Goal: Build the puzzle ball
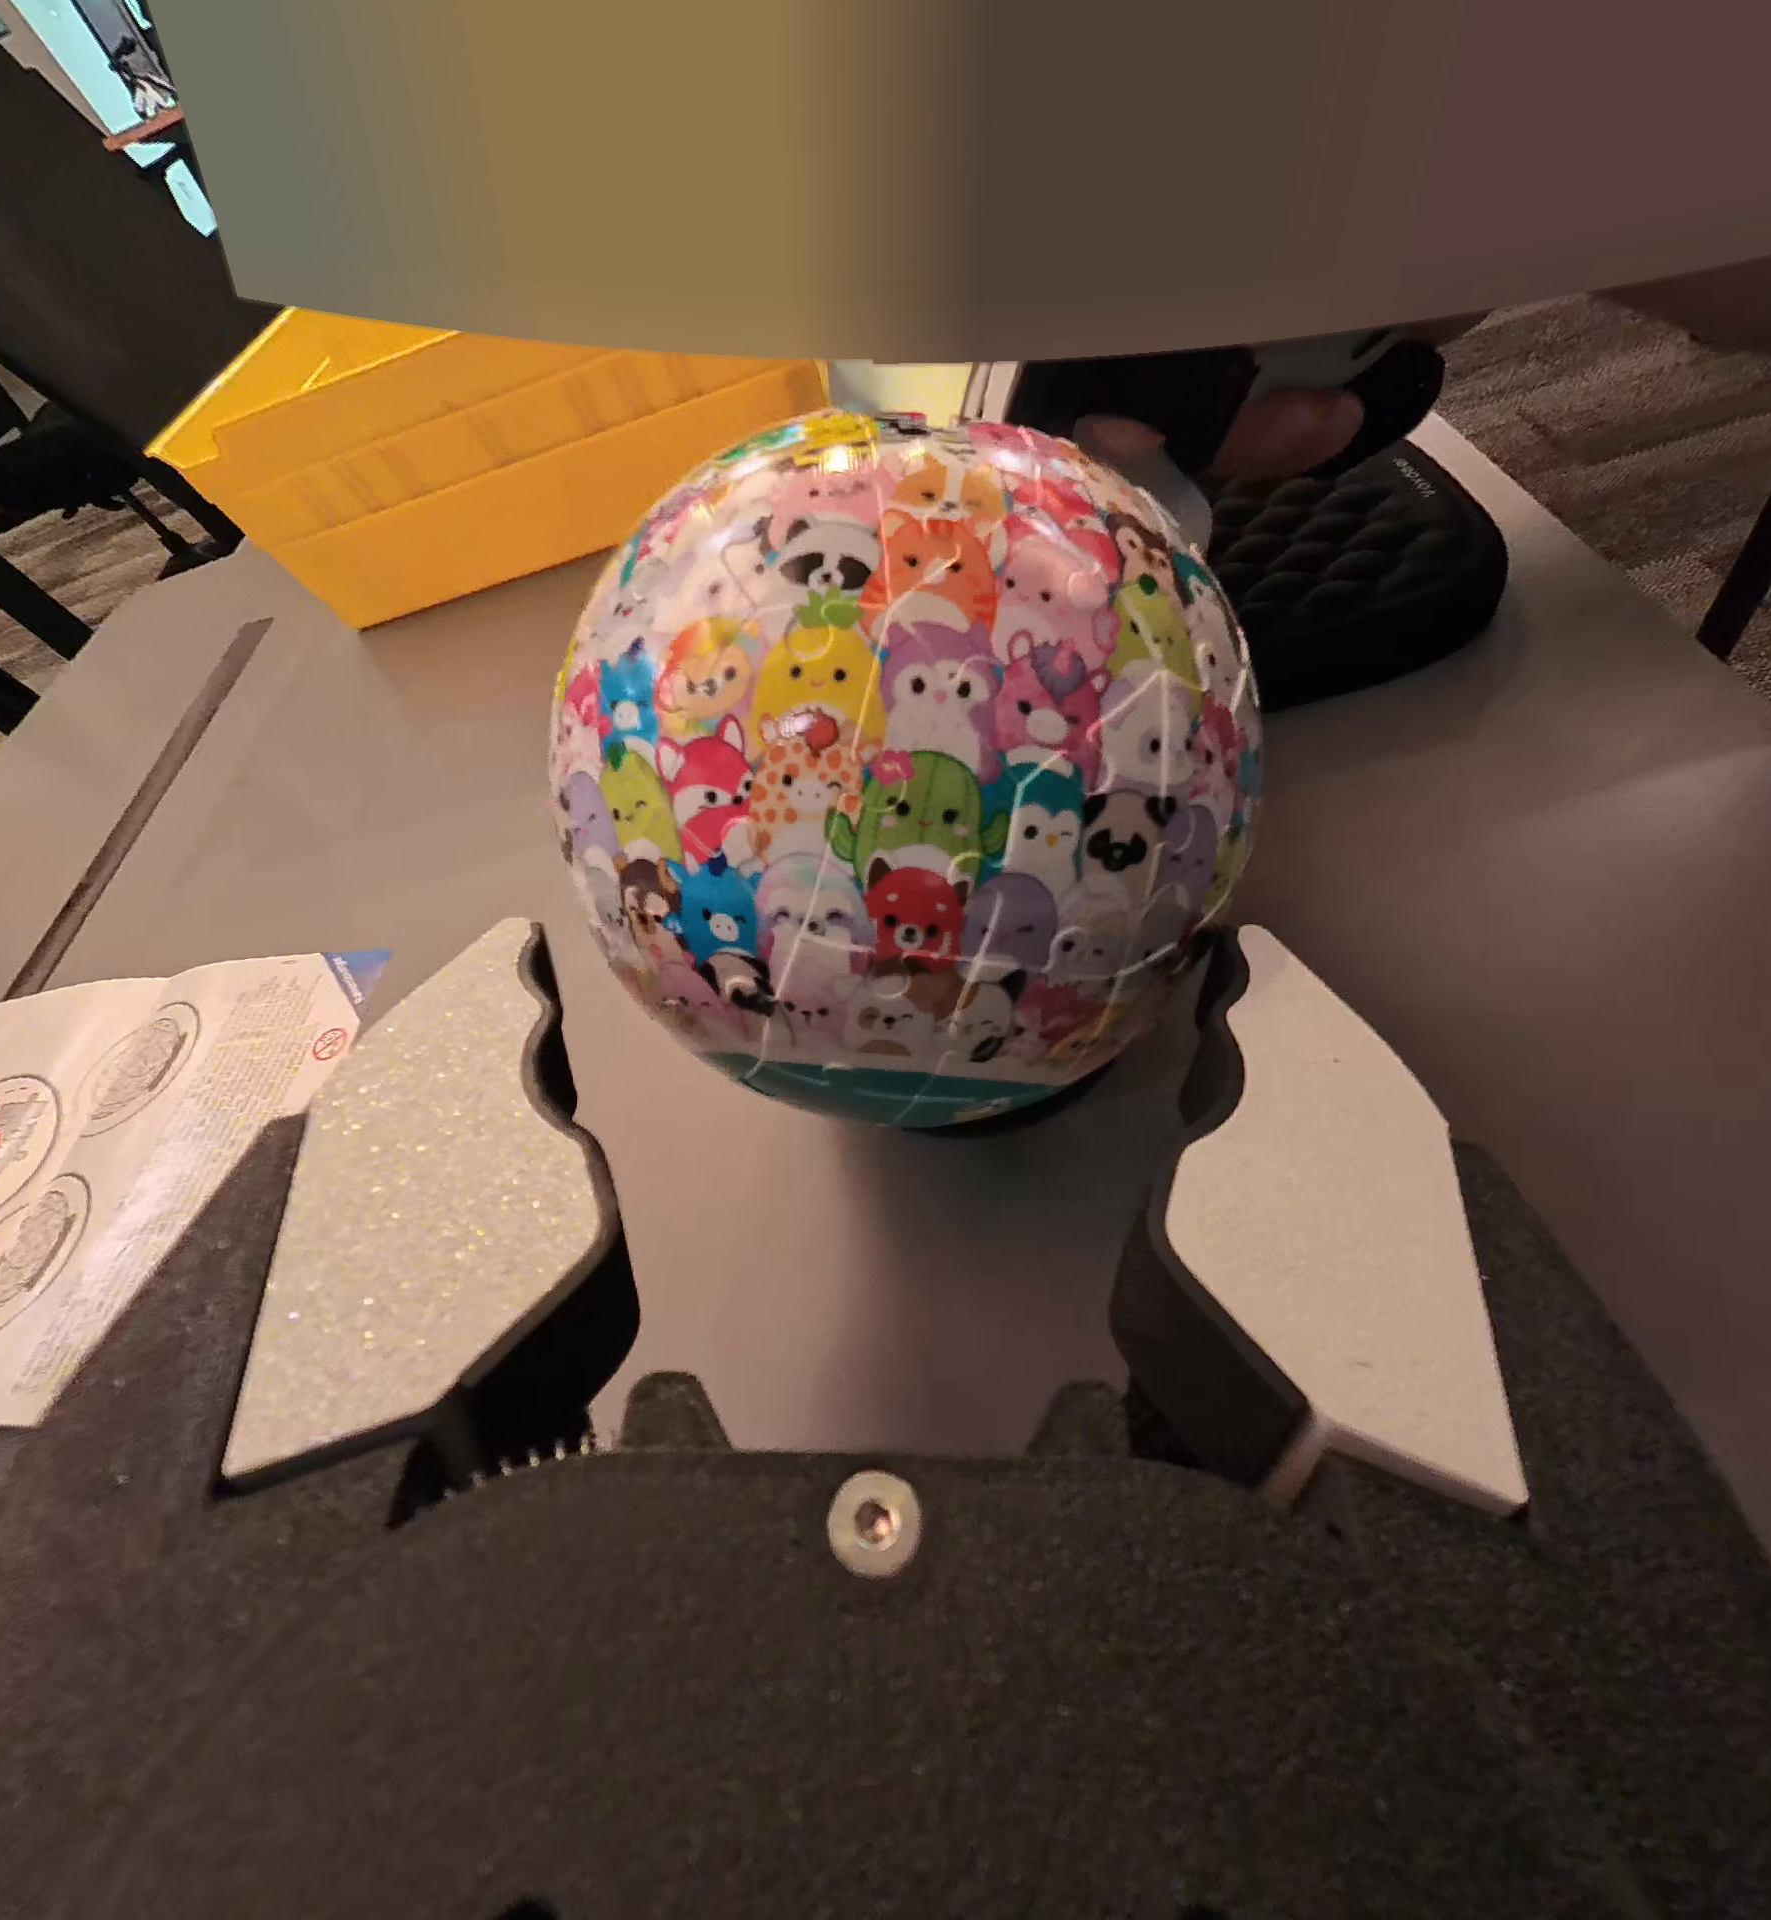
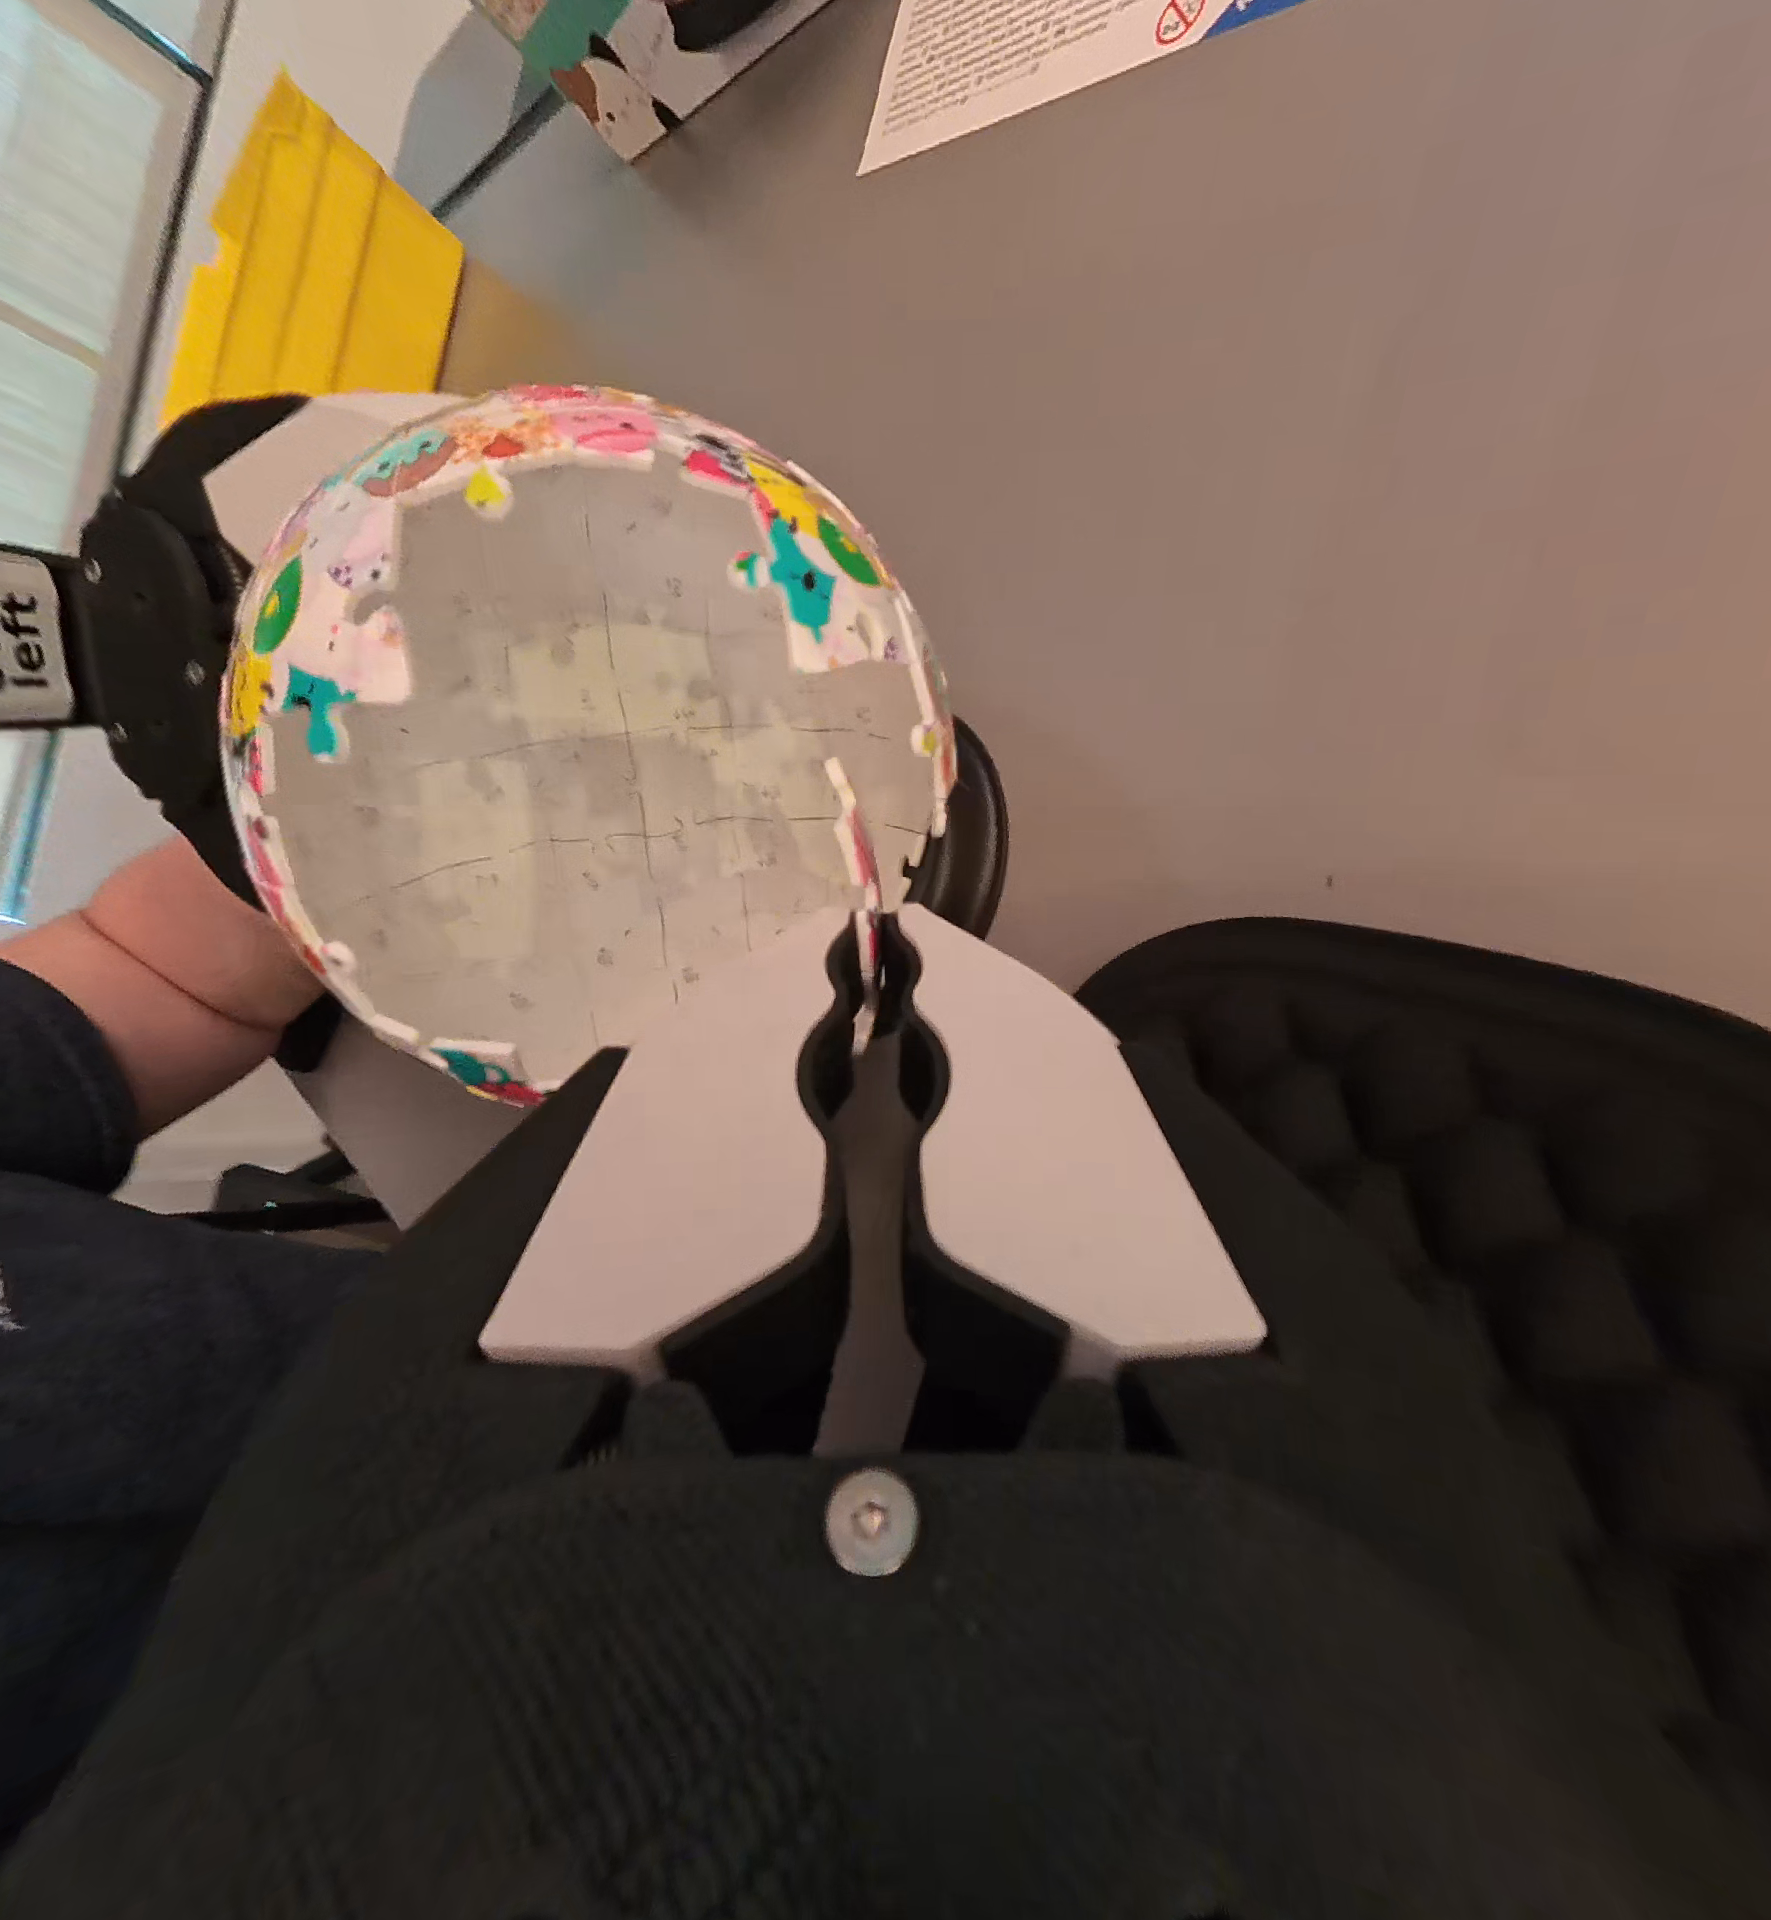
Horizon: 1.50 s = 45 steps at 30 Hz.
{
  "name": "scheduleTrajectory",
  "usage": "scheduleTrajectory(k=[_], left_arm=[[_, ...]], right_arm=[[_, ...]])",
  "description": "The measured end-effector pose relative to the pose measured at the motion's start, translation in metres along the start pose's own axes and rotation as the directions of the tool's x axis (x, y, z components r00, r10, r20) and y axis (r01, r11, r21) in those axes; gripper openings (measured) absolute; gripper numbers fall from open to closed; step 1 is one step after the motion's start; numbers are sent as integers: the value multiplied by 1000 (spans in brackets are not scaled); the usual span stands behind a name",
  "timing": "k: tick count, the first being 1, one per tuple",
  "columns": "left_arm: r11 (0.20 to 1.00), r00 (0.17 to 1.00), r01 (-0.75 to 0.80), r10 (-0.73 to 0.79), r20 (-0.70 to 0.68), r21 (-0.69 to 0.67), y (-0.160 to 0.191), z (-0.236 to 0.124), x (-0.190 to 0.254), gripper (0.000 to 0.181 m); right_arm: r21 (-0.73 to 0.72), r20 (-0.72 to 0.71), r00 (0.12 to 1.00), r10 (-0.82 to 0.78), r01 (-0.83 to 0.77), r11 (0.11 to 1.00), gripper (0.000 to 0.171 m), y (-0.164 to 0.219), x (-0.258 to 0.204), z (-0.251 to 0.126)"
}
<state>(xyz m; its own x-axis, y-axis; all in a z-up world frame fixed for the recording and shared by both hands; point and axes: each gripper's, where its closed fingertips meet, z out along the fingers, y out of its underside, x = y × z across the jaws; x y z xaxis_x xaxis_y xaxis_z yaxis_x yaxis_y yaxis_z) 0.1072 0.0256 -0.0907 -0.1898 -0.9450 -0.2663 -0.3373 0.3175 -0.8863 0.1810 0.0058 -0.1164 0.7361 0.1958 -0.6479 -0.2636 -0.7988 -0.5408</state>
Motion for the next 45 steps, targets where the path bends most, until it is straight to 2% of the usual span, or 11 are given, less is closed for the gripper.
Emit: scheduleTrajectory(k=[6, 12, 15, 21, 45], left_arm=[[1000, 1000, 5, -5, 2, 2, 0, -1, 0, 114], [1000, 1000, 14, -14, -8, 14, -1, -2, 2, 112], [1000, 1000, 25, -25, -5, 19, 0, -2, 2, 111], [999, 999, 38, -37, -24, 27, 0, 2, 4, 110], [999, 999, 21, -20, -30, 30, -1, 2, 4, 109]], right_arm=[[20, 105, 986, 131, -134, 991, 4, 0, -6, 11], [65, 24, 988, 153, -154, 986, 3, 1, 4, 18], [89, 37, 984, 174, -176, 980, 3, -1, 1, 19], [135, -5, 986, 168, -166, 977, 3, 0, 4, 19], [88, -48, 994, 97, -93, 992, 3, 3, 9, 25]])
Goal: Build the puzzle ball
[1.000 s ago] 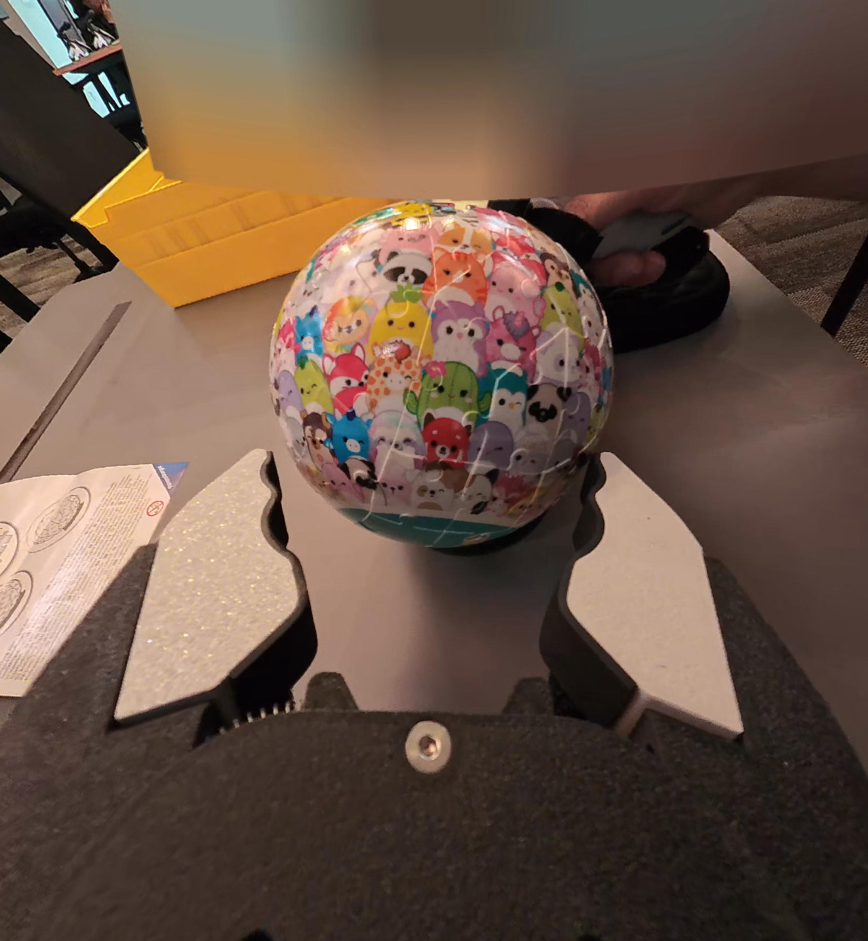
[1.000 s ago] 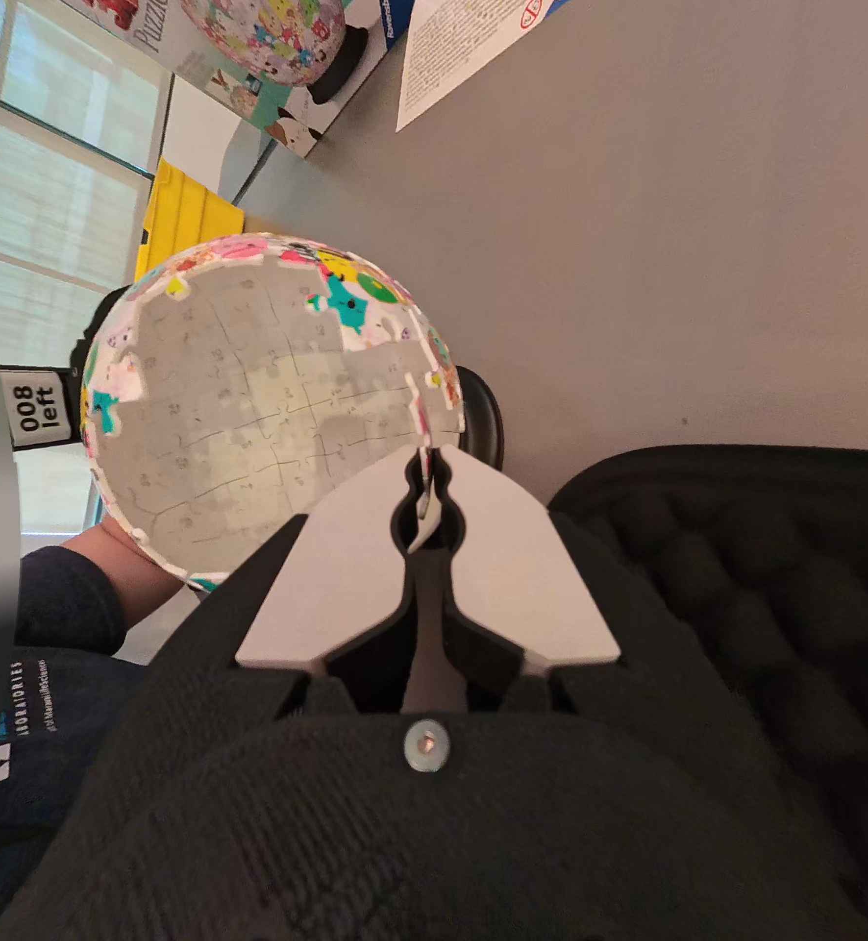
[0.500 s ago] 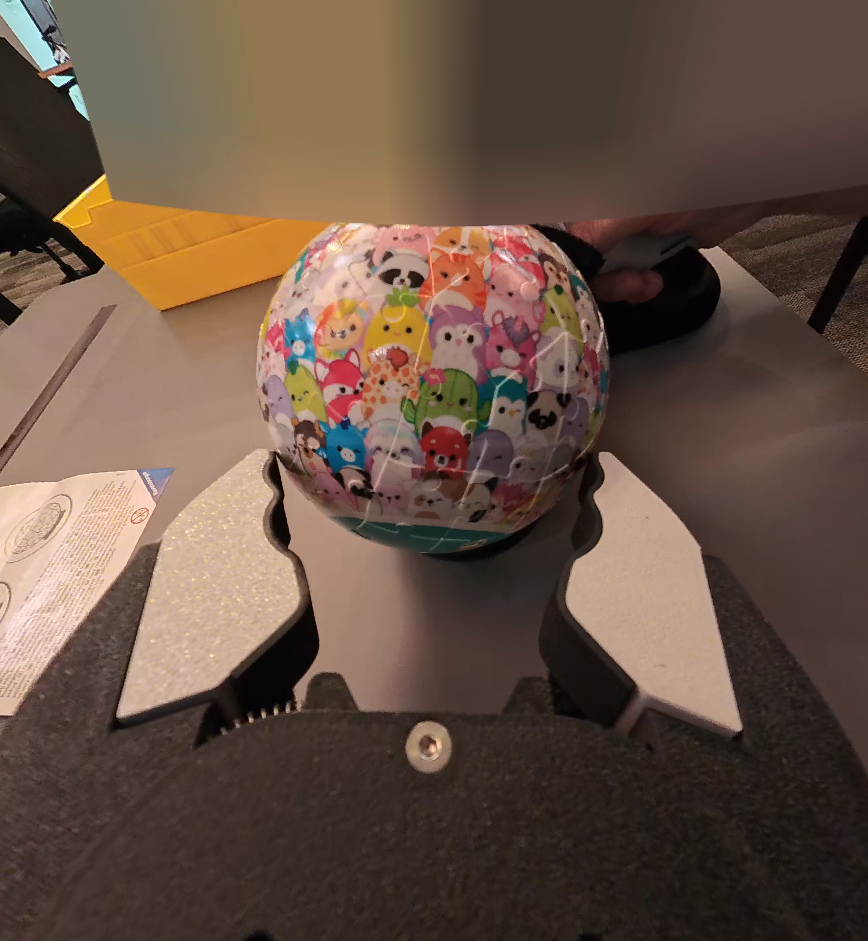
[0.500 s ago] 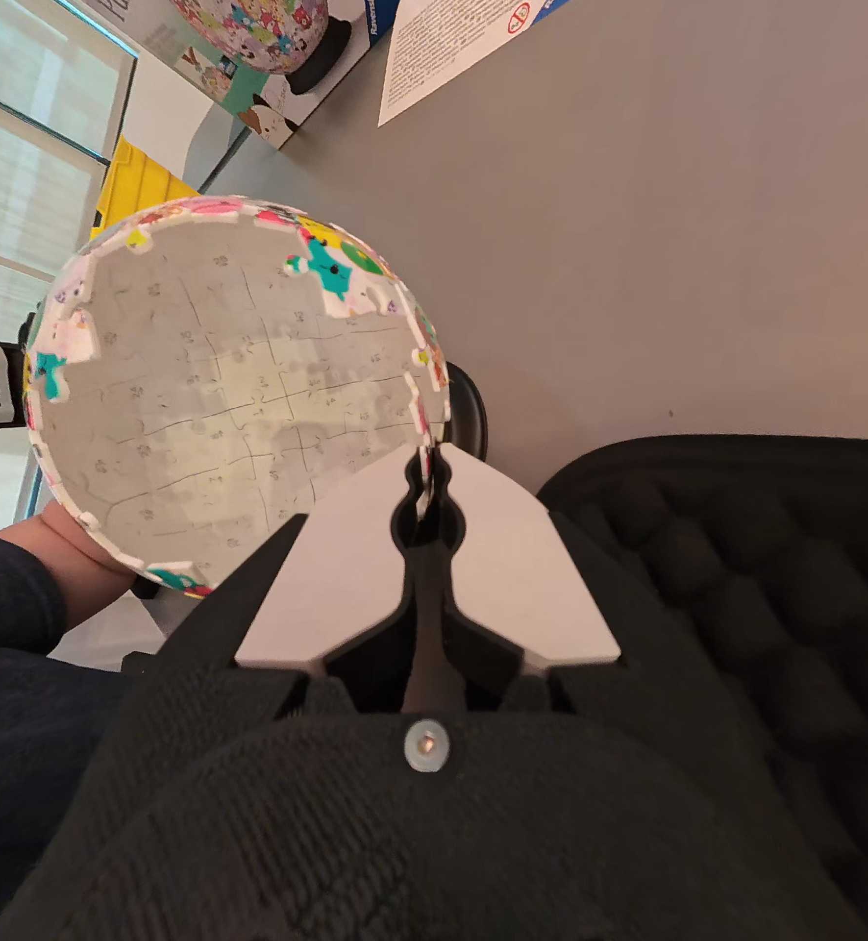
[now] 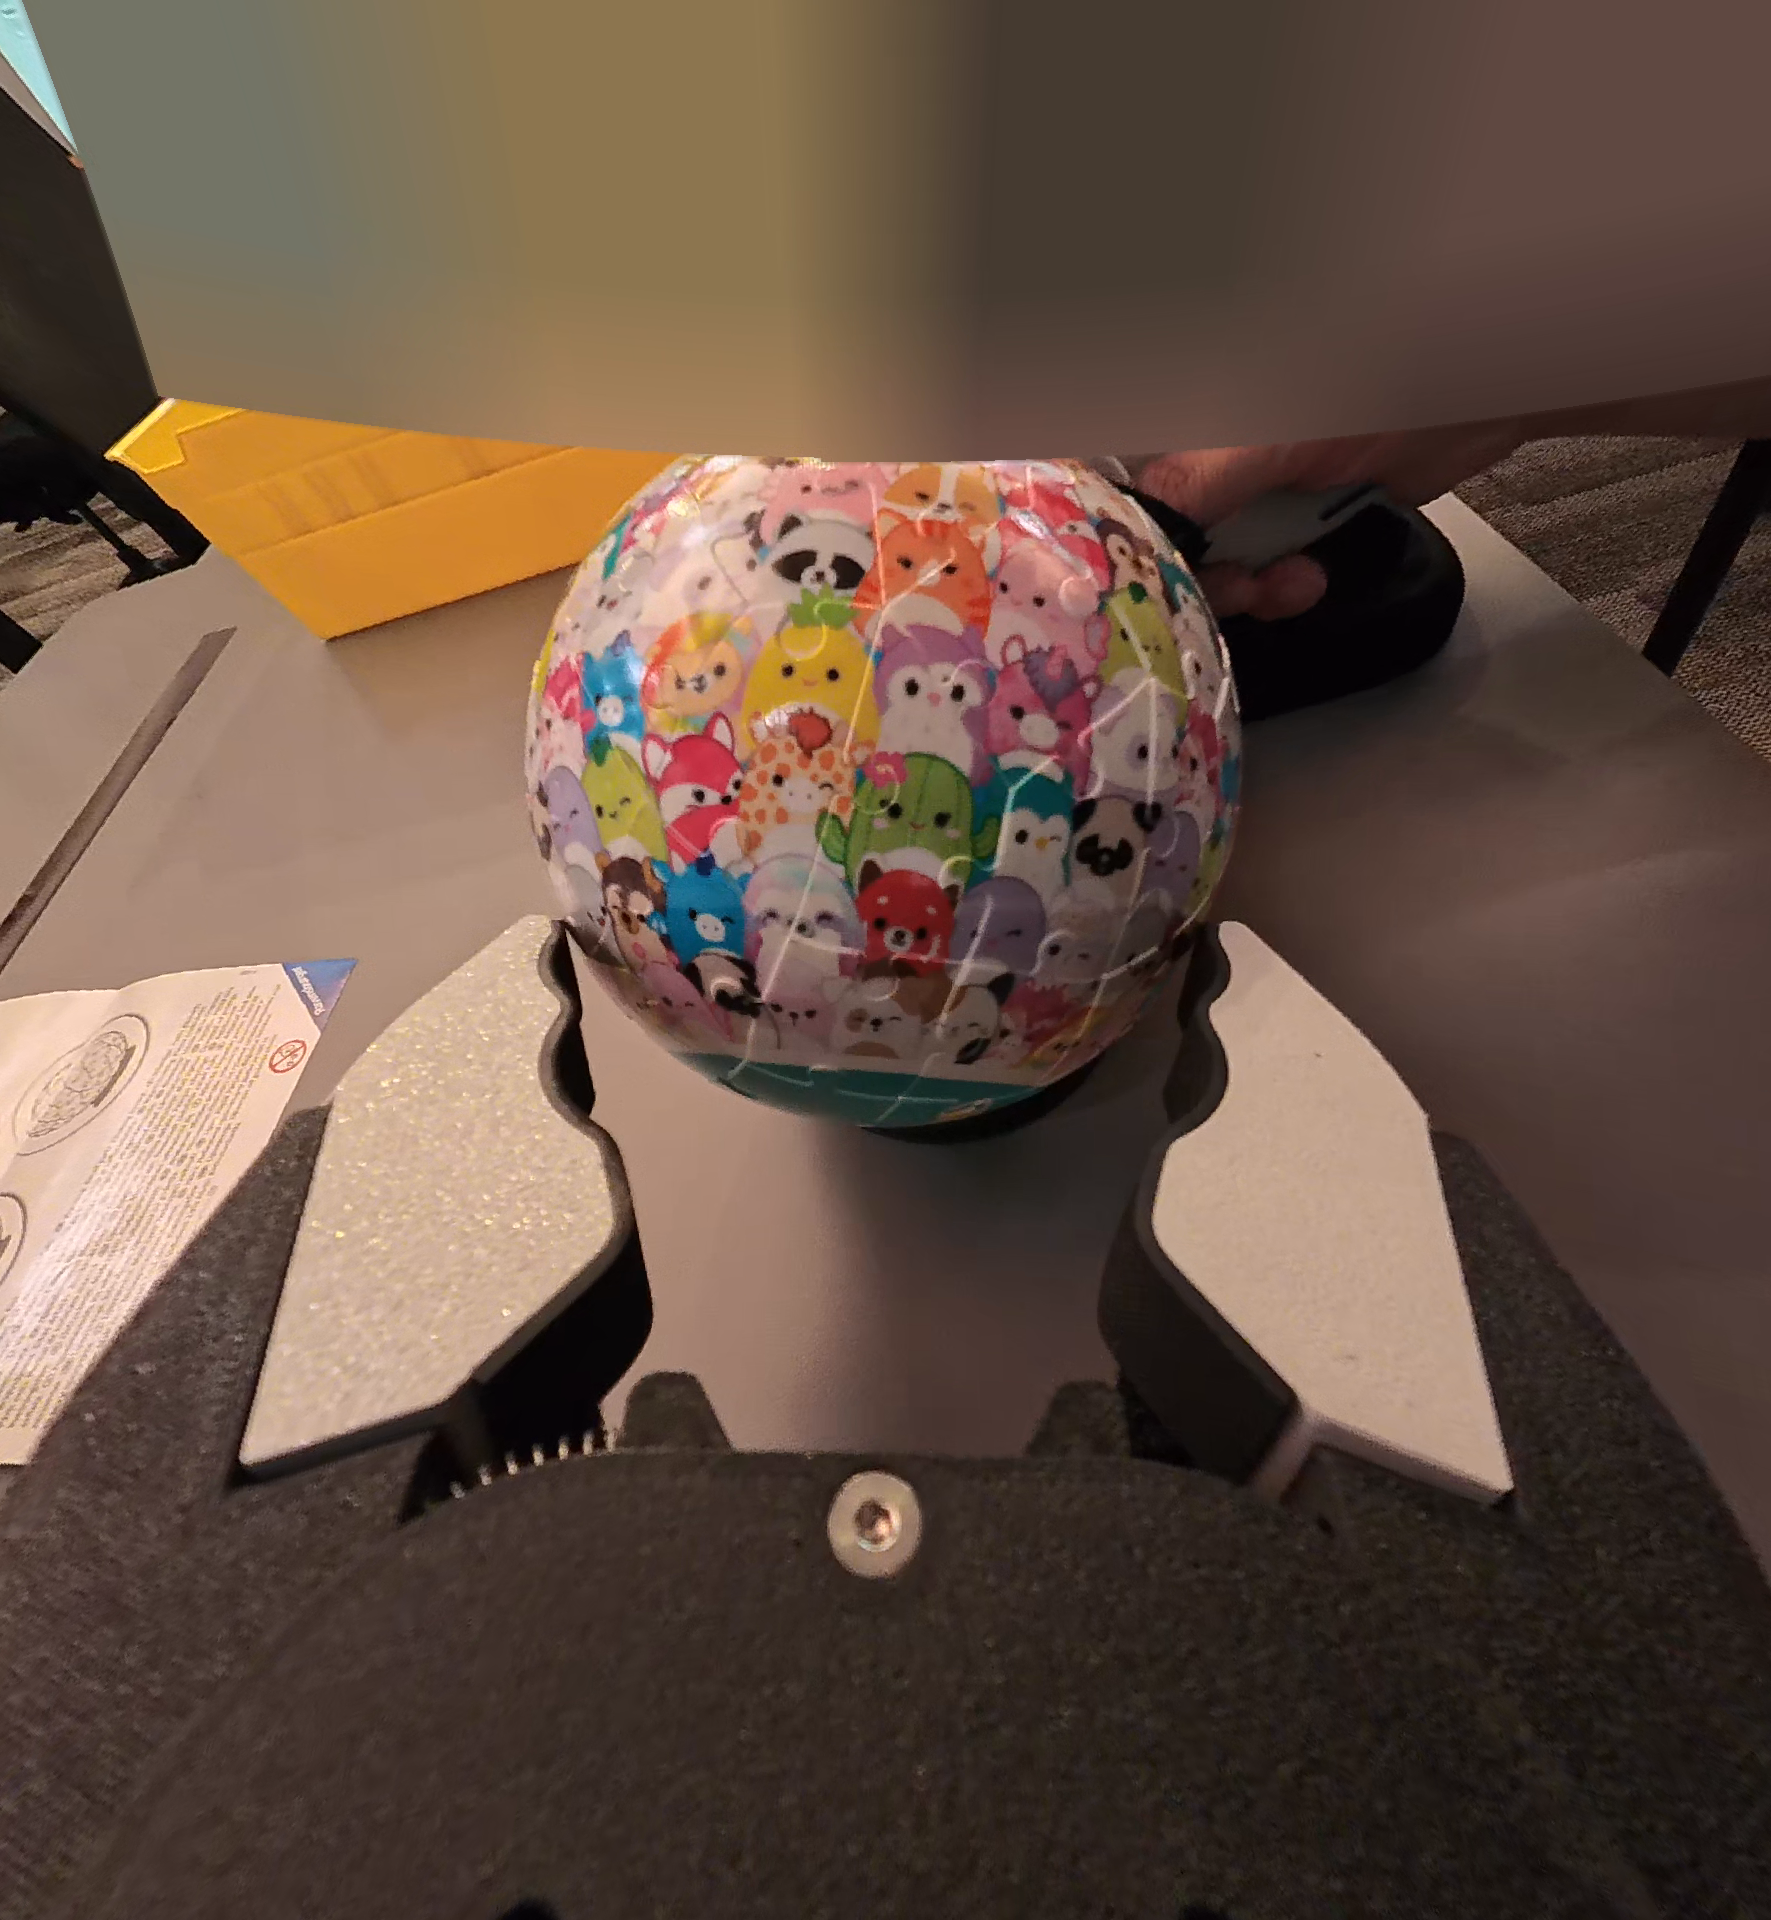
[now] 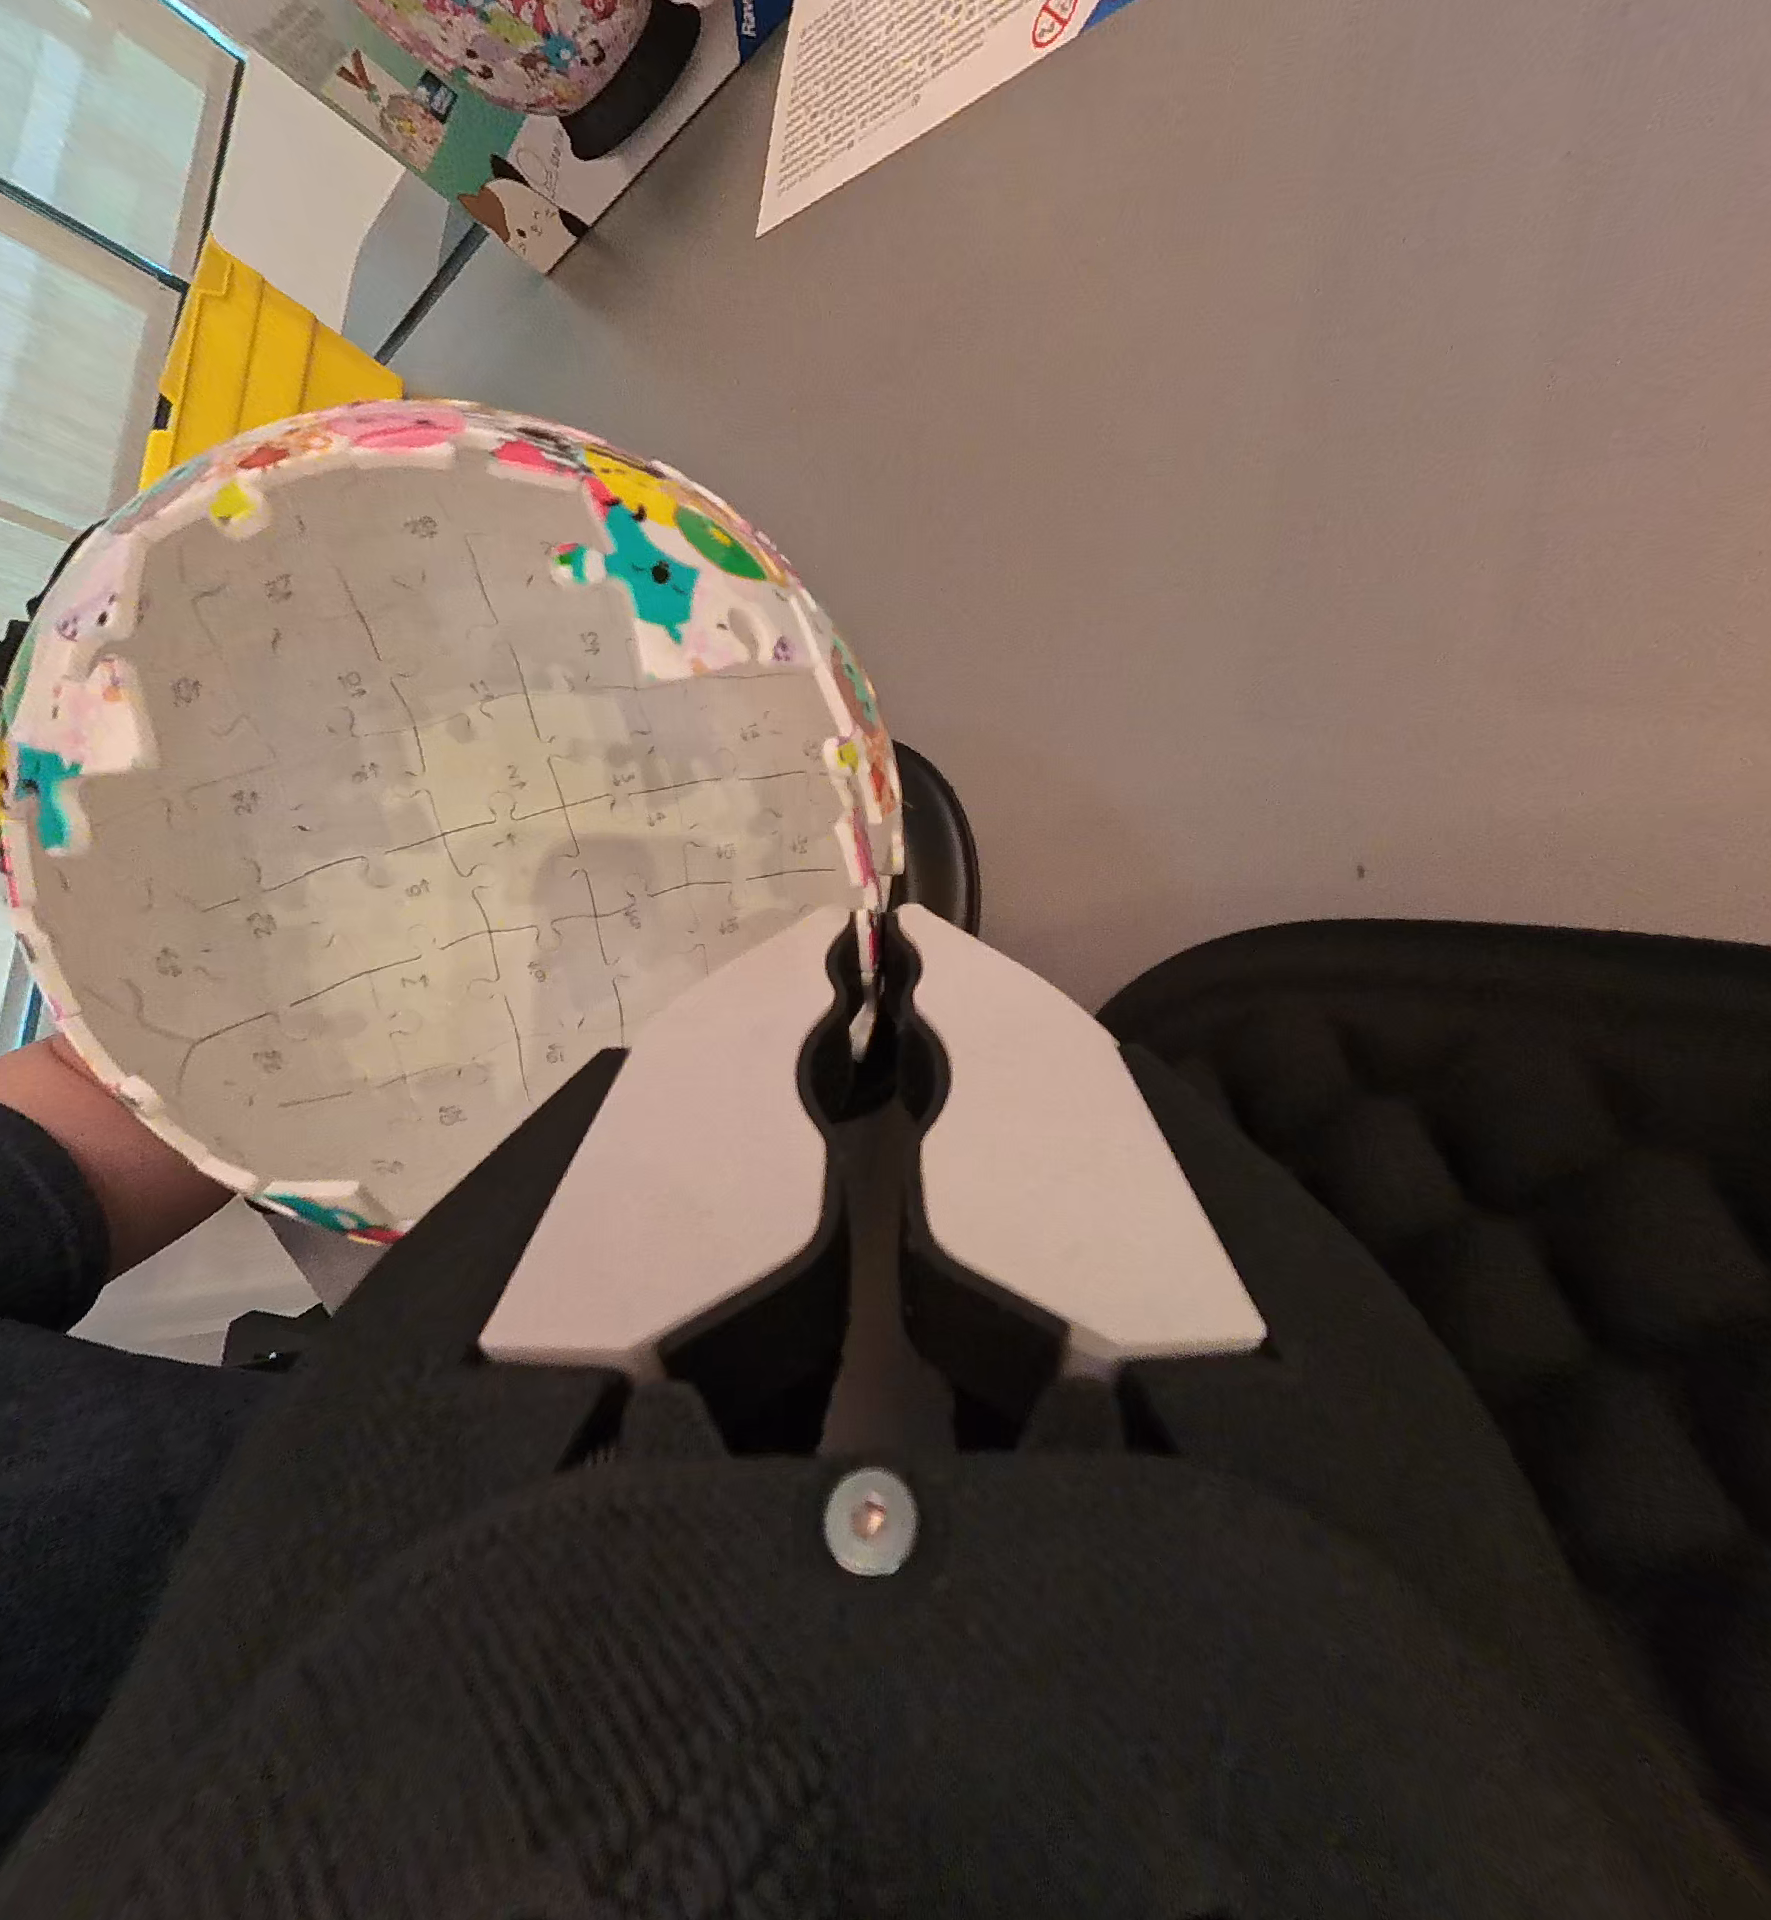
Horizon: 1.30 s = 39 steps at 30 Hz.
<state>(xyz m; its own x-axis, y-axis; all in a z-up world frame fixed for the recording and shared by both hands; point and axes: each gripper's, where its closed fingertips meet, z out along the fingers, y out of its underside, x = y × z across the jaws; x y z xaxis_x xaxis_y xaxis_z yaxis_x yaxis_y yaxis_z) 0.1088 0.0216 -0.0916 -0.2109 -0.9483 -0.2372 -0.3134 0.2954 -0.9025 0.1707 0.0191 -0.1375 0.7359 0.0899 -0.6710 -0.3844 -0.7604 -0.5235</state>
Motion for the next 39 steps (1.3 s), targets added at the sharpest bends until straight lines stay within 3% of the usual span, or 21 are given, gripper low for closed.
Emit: scheduleTrajectory(k=[16, 21, 24, 27, 30, 33, 39], left_arm=[[1000, 1000, 5, -5, 7, 10, -3, -7, -2, 111], [997, 999, 48, -49, 23, 63, -21, -27, -7, 111], [989, 995, 88, -93, 37, 120, -42, -46, -10, 99], [979, 991, 104, -117, 66, 176, -73, -65, -15, 73], [975, 988, 121, -137, 74, 189, -109, -70, -14, 62], [955, 973, 229, -227, -31, 190, -144, -61, 2, 54], [890, 920, 391, -371, -123, 235, -168, -58, 13, 28]], right_arm=[[59, 66, 998, -2, -1, 998, 3, -3, -9, -11], [190, 46, 996, -76, 66, 980, 3, -16, -16, -37], [272, 7, 991, -131, 125, 954, 3, -28, -18, -65], [374, -39, 968, -247, 243, 895, 3, -50, -36, -110], [516, 110, 903, -416, 306, 800, 3, -70, -106, -146], [557, 197, 813, -548, 367, 745, 3, -70, -163, -141], [616, 266, 740, -618, 363, 699, 3, -62, -204, -131]])
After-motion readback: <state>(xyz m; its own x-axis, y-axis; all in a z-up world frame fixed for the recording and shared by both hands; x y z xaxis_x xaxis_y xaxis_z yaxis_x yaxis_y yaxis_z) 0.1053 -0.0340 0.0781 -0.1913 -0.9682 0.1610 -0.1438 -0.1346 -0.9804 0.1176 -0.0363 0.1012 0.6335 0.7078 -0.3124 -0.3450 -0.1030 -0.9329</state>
